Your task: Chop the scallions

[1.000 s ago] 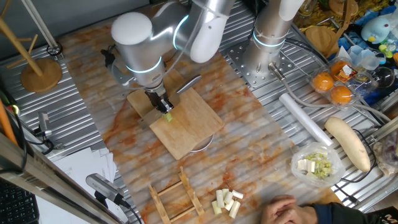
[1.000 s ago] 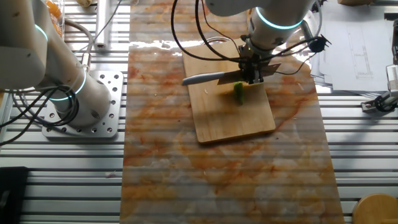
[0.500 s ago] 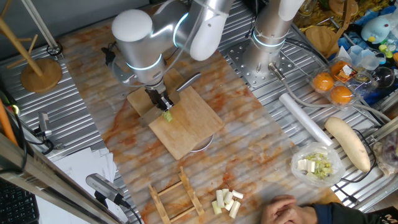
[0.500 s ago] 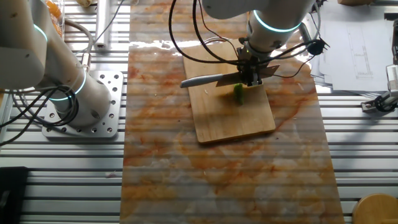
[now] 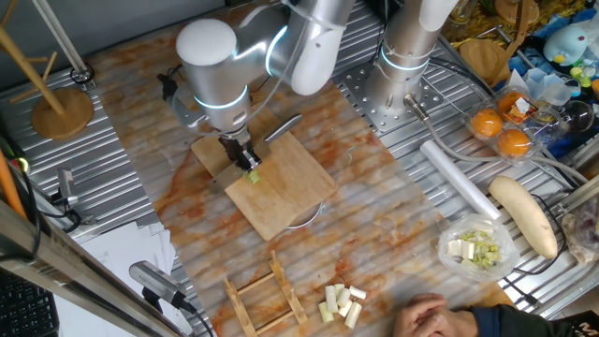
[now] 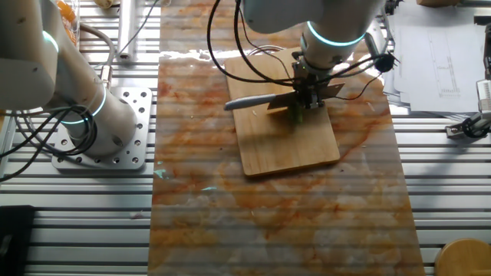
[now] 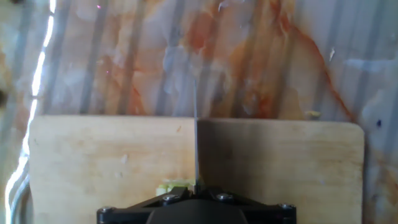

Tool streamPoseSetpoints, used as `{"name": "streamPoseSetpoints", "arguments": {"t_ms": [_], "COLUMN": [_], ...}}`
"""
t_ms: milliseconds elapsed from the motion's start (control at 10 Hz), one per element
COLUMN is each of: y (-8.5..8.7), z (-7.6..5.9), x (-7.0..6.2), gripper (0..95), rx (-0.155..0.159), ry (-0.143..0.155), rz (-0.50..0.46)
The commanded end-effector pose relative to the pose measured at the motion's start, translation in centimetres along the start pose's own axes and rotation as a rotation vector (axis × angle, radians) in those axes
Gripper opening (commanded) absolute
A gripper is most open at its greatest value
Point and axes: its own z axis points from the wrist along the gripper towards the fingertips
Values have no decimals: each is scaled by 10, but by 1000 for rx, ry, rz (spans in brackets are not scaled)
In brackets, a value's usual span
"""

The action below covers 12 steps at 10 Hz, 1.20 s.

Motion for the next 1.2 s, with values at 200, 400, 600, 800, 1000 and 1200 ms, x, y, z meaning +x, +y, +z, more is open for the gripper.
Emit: {"name": "streamPoseSetpoints", "arguments": {"t_ms": [200,400,600,800,1000,1200], "y": [-3,-1,2,-1,-1,-2], "z": [21,12,0,-7,-7,-10], "x": [6,9,14,20,25,28], "gripper": [0,0,0,0,0,0], "rx": [7,-17,-7,-6,-11,-11], "ry": [15,20,39,50,52,52], "rz": [-47,-39,-51,-70,-71,-74]}}
